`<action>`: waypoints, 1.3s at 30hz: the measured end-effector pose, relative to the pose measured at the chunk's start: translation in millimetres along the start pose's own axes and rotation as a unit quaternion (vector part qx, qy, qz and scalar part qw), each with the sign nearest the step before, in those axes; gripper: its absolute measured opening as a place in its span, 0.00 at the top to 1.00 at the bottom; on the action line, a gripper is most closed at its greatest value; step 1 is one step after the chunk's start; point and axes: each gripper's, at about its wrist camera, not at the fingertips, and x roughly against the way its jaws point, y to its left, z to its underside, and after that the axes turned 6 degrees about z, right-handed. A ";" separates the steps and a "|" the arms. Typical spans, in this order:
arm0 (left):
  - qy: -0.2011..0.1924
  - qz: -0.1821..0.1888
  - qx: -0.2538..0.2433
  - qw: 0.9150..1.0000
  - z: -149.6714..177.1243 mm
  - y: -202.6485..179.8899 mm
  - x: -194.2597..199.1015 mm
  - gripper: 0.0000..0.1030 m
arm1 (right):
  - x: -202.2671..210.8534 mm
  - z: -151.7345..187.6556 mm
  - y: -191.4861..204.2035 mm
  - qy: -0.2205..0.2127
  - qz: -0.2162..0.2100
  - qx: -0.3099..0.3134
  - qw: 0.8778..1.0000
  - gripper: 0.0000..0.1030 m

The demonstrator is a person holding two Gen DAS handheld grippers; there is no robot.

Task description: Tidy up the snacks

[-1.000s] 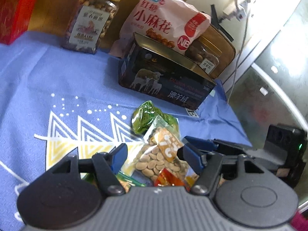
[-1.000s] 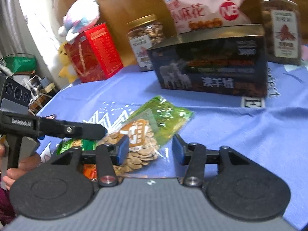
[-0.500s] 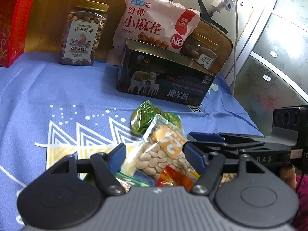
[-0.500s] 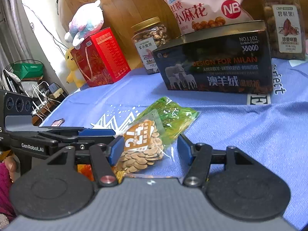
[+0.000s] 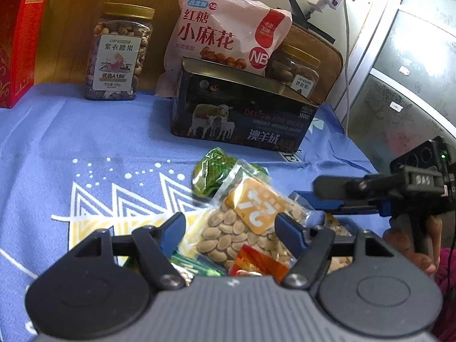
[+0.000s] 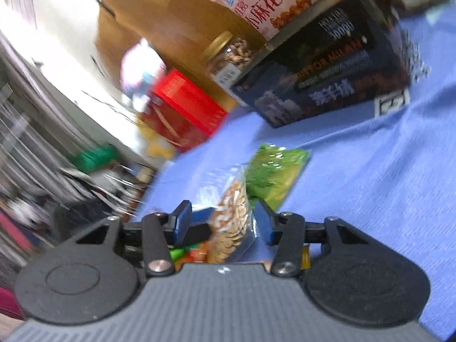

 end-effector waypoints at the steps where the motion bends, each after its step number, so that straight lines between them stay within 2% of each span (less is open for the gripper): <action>1: 0.000 0.000 0.000 1.000 0.0 0.2 0.1 0.31 | -0.7 0.0 -1.3 0.004 -0.006 -0.007 1.000 0.50; 5: 0.001 -0.002 -0.003 1.000 0.0 0.2 -0.1 0.31 | -6.9 1.9 2.8 0.026 -0.006 -0.006 1.000 0.48; 11: 0.002 -0.002 -0.005 1.000 -0.1 -0.4 -0.1 0.30 | -14.1 7.0 18.2 0.040 0.040 0.037 0.998 0.51; 14: 0.002 -0.002 -0.004 1.000 -0.2 -0.8 -0.2 0.30 | -16.3 5.5 13.1 0.040 0.054 0.027 0.997 0.61; 17: 0.002 -0.002 -0.004 1.000 -0.2 -1.1 -0.4 0.30 | -16.0 5.0 10.0 0.038 0.077 0.020 0.996 0.81; 23: 0.002 -0.001 -0.004 1.000 -0.1 -2.8 -0.6 0.28 | -18.1 12.0 23.6 0.026 0.110 0.073 0.991 0.84; 26: -0.001 0.012 0.007 1.000 -1.0 1.5 1.5 0.27 | -8.5 10.8 17.9 -0.004 0.083 0.049 0.995 0.89; 31: -0.006 0.040 0.022 0.999 -2.6 8.4 5.1 0.24 | 8.6 3.6 -9.8 -0.044 0.046 -0.038 0.997 0.93; 39: 0.003 0.068 0.026 0.997 -2.8 5.8 3.3 0.25 | 12.8 2.4 -11.9 -0.045 0.022 -0.046 0.998 0.93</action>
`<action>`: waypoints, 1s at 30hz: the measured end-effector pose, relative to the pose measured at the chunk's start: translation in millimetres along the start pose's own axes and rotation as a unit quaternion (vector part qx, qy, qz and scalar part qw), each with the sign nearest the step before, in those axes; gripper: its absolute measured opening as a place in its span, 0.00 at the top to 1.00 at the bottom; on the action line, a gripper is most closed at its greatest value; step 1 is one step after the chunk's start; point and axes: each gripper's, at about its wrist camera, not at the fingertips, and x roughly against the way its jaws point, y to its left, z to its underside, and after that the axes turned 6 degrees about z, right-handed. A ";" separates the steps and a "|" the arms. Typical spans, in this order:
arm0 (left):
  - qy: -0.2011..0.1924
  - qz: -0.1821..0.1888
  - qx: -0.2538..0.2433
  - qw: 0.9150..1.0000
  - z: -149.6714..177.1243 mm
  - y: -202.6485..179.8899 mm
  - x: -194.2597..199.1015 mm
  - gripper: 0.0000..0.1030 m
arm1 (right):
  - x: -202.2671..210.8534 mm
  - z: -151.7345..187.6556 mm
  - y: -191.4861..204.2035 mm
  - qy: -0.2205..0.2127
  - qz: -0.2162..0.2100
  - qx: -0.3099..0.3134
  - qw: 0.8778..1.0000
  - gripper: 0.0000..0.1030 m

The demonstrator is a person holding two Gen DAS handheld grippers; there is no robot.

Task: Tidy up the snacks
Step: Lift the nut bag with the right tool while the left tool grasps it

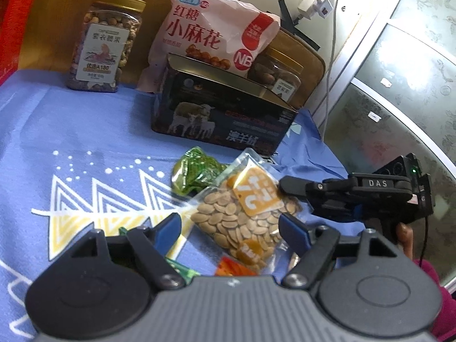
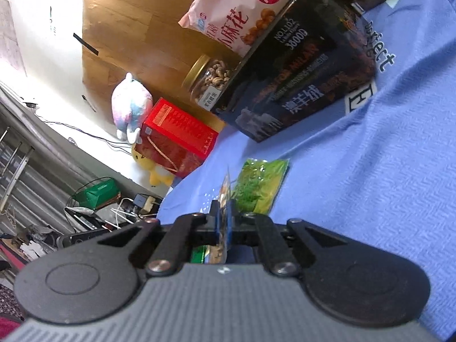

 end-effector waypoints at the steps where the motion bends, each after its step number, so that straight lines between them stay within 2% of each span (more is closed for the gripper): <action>1: 0.002 0.001 0.000 1.000 0.1 -1.0 -0.7 0.24 | 0.2 -0.2 0.4 0.000 -0.003 -0.001 1.000 0.93; 4: 0.007 -0.009 -0.008 1.000 0.2 -5.0 -4.5 0.23 | -0.1 -0.6 1.7 0.001 -0.010 -0.001 1.000 0.93; 8: 0.017 -0.047 -0.048 0.998 3.9 -18.5 -13.0 0.24 | -0.7 2.1 9.6 0.013 -0.003 0.030 0.999 0.88; 9: 0.019 -0.049 -0.054 0.997 4.6 -20.5 -14.1 0.24 | -1.8 3.2 12.2 0.016 0.000 0.038 0.999 0.82; 10: 0.020 -0.049 -0.056 0.997 4.7 -20.6 -14.2 0.24 | -3.0 4.3 13.3 0.019 -0.001 0.040 0.999 0.73; 12: 0.020 -0.047 -0.055 0.997 4.6 -19.8 -13.7 0.24 | -5.3 6.8 16.2 0.023 0.003 0.050 0.998 0.68; 14: 0.020 -0.046 -0.054 0.997 4.4 -19.2 -13.3 0.24 | -7.9 9.8 22.1 0.026 0.010 0.073 0.997 0.68; 15: 0.020 -0.045 -0.054 0.997 4.3 -18.9 -13.0 0.24 | -9.6 11.5 25.8 0.028 0.019 0.086 0.996 0.72; 16: 0.019 -0.043 -0.053 0.997 4.2 -18.3 -12.6 0.24 | -11.0 12.9 28.4 0.028 0.030 0.094 0.995 0.85; 19: 0.016 -0.032 -0.038 0.999 1.9 -12.9 -10.0 0.22 | -9.4 10.8 20.9 0.021 0.020 0.069 0.997 0.89; 23: 0.012 -0.012 0.000 1.000 -4.8 -4.4 -4.5 0.21 | 4.4 1.7 -6.7 -0.013 -0.013 -0.017 1.000 0.90; 26: 0.009 0.023 0.042 0.999 -13.0 3.4 -1.7 0.21 | 11.5 -1.9 -23.5 -0.030 -0.049 -0.071 0.996 0.90; 30: 0.005 0.092 0.092 0.992 -25.2 7.8 -5.2 0.24 | 14.3 -1.6 -21.6 -0.035 -0.066 -0.068 0.995 0.90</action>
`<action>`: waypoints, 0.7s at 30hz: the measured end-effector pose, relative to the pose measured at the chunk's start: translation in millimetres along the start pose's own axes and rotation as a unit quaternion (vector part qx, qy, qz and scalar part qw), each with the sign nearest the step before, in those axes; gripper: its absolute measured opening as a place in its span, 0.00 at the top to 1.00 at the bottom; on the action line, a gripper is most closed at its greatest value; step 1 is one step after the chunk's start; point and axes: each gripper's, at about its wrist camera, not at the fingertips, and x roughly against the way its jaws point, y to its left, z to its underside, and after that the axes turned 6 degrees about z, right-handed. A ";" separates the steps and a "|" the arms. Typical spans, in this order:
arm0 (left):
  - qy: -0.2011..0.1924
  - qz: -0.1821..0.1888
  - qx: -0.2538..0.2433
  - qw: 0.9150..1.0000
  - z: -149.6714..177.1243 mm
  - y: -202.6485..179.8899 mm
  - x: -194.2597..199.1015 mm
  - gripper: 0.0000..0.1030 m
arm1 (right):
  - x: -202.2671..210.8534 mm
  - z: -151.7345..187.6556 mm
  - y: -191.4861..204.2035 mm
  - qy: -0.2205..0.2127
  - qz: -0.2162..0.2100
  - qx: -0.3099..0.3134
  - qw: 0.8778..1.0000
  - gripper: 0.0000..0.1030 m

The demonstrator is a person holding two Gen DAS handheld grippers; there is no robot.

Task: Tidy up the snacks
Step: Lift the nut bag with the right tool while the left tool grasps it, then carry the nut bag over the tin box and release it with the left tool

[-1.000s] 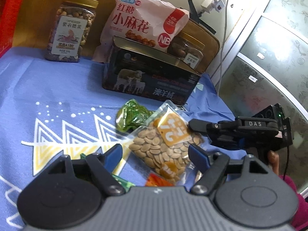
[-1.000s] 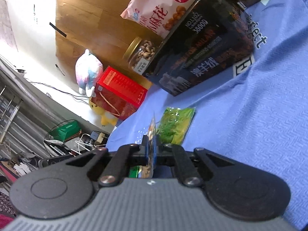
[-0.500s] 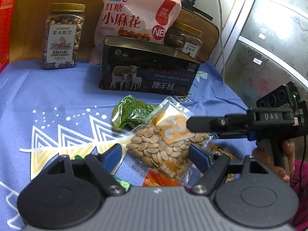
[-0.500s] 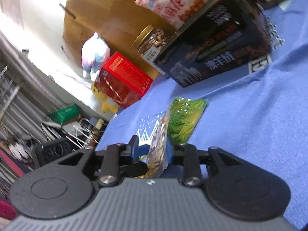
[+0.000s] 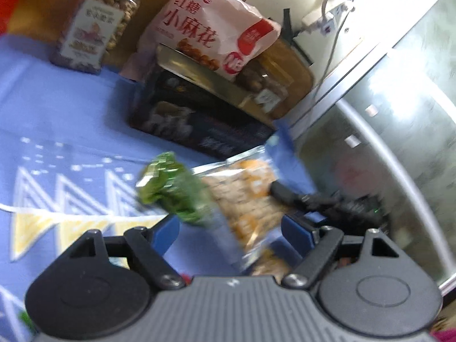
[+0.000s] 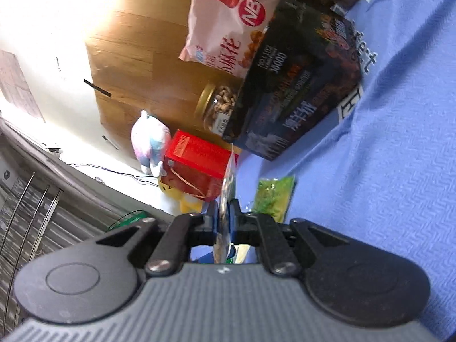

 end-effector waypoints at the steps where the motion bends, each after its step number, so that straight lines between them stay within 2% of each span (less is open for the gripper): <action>1: 0.003 0.008 0.004 1.000 -1.9 -1.6 -3.7 0.28 | 0.1 0.4 1.3 0.002 -0.008 -0.001 1.000 0.90; 2: 0.007 0.013 0.003 1.000 -3.5 -3.9 -7.8 0.41 | 0.0 0.9 2.0 0.002 -0.017 -0.002 1.000 0.90; 3: 0.014 0.009 -0.001 1.000 -4.8 -6.9 -12.5 0.50 | -0.6 1.4 4.9 -0.001 -0.022 -0.001 1.000 0.90; 4: 0.020 0.003 -0.009 1.000 -6.2 -10.2 -17.2 0.54 | 3.2 1.0 6.9 -0.007 -0.025 0.002 1.000 0.90; 8: 0.010 -0.008 -0.048 0.999 -21.1 -24.7 -18.9 0.60 | 8.1 -5.6 20.2 -0.031 -0.001 0.020 0.999 0.90; 13: -0.007 -0.029 -0.096 0.995 -68.8 -42.2 -21.1 0.60 | -6.1 -31.9 65.1 -0.071 0.042 0.101 0.991 0.89; 17: -0.025 -0.075 -0.119 0.990 -108.9 -43.4 -42.1 0.59 | -38.0 -57.4 97.6 -0.104 0.116 0.178 0.972 0.89; 21: -0.020 -0.126 -0.118 0.985 -141.1 -26.2 -74.4 0.58 | -75.6 -72.4 106.4 -0.124 0.195 0.249 0.940 0.88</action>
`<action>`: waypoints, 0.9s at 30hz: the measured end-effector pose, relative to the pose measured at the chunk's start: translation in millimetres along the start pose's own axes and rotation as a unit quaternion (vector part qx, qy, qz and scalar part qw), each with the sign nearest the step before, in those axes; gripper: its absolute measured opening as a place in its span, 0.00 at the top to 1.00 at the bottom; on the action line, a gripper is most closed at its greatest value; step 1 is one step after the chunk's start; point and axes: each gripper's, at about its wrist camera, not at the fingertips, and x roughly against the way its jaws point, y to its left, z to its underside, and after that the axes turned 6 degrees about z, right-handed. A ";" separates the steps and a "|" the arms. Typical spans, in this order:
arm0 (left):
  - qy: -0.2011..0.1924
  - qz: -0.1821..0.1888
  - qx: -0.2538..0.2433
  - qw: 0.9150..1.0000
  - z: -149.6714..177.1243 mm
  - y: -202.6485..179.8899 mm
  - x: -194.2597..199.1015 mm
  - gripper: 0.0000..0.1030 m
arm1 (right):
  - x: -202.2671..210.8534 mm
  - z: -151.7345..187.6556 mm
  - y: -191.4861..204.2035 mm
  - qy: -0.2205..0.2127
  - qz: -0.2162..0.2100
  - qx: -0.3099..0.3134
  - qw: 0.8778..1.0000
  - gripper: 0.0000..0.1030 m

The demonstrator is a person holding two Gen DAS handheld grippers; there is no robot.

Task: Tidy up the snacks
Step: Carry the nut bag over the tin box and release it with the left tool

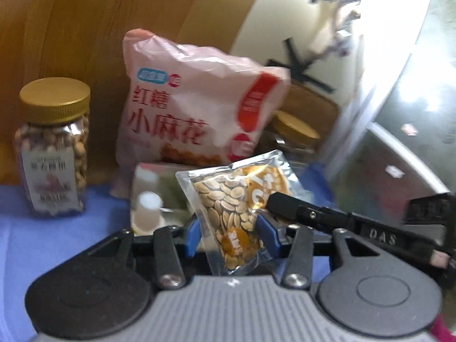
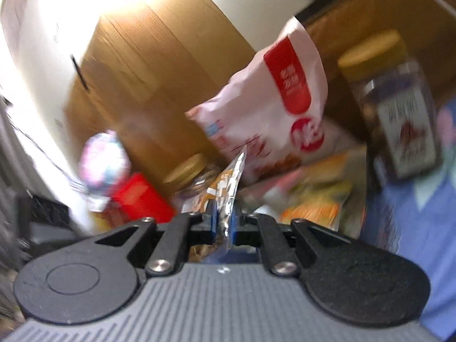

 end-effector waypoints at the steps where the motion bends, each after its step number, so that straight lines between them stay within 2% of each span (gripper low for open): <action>1: 0.003 -0.009 0.000 1.000 -2.6 3.9 -7.2 0.58 | -7.6 0.3 1.1 -0.002 0.015 0.017 1.000 0.87; 6: 0.013 -0.070 -0.014 0.997 -7.6 11.9 -34.1 0.54 | -33.8 7.6 -4.7 0.016 0.065 0.055 0.996 0.82; 8: 0.017 -0.092 -0.022 0.995 -6.1 12.8 -38.2 0.54 | -34.0 10.3 -2.0 0.020 0.082 0.081 0.993 0.76; 12: 0.010 -0.101 -0.035 0.994 0.3 9.7 -28.9 0.51 | -20.0 16.3 6.8 -0.022 0.115 0.116 0.986 0.66; 18: -0.021 -0.141 -0.083 0.986 20.1 -16.7 17.1 0.50 | 22.9 29.1 1.7 -0.055 0.098 0.095 0.989 0.65; 20: -0.028 -0.157 -0.096 0.983 30.0 -26.6 31.1 0.42 | 40.2 43.0 3.9 -0.059 0.088 0.087 0.991 0.65; 23: -0.028 -0.179 -0.101 0.978 52.7 -34.2 49.5 0.41 | 56.5 65.7 10.7 -0.053 0.077 0.084 0.992 0.65; 27: -0.009 -0.213 -0.084 0.973 81.3 -28.3 56.6 0.41 | 60.2 92.8 18.0 -0.020 0.075 0.090 0.993 0.64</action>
